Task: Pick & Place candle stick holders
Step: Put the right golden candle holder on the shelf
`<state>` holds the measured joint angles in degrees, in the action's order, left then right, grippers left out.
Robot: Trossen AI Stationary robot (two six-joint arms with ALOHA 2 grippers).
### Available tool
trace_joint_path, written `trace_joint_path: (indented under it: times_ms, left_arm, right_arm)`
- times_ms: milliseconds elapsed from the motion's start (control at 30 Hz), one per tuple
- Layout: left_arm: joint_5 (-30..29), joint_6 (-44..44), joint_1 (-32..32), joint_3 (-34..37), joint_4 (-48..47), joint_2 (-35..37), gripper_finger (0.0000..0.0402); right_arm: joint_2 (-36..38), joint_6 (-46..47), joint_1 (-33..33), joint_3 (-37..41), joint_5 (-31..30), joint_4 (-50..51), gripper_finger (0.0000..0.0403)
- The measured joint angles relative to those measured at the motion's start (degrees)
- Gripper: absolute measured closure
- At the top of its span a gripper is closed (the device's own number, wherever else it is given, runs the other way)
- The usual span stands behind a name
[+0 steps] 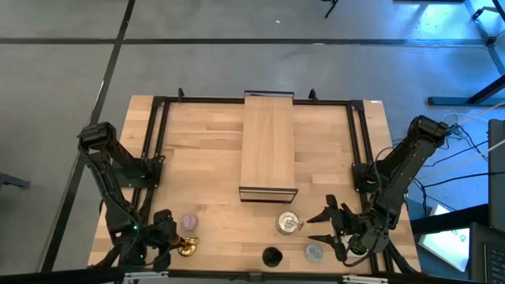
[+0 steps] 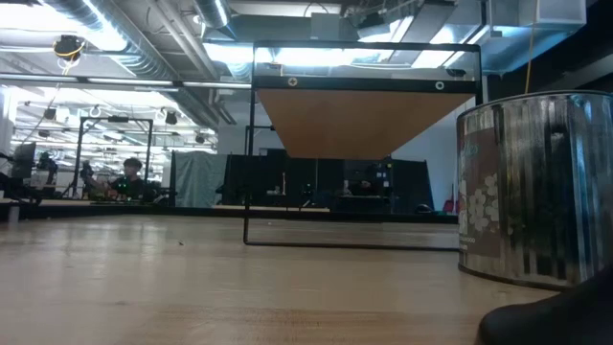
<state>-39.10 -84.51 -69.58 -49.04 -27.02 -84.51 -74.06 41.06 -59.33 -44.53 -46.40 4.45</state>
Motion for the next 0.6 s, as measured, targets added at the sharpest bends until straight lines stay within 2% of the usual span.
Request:
trace_joint_path:
  times_ms: [67, 233, 367, 467, 600]
  left_arm:
    - [0.2, -0.6, 0.0, -0.1, 0.9, -0.5, 0.0387]
    - [0.0, -0.8, -0.2, -0.1, 1.5, -0.6, 0.0389]
    - [2.1, 0.4, -0.2, -0.5, 1.4, 0.3, 0.0389]
    - [0.6, 4.8, 0.0, -3.2, -0.2, 1.8, 0.0389]
    - [-5.1, 16.9, 1.9, -9.4, -2.5, 3.8, 0.0389]
  right_arm:
    - [0.0, 0.0, 0.0, 0.0, 0.1, 0.0, 0.0174]
    - [0.0, 0.0, 0.0, 0.0, 0.1, 0.0, 0.0174]
    - [0.0, 0.0, 0.0, 0.0, 0.1, 0.0, 0.0174]
    - [0.0, -0.1, 0.0, 0.0, 0.1, 0.0, 0.0174]
    - [0.0, -0.9, 0.0, 0.0, 0.1, 0.0, 0.0174]
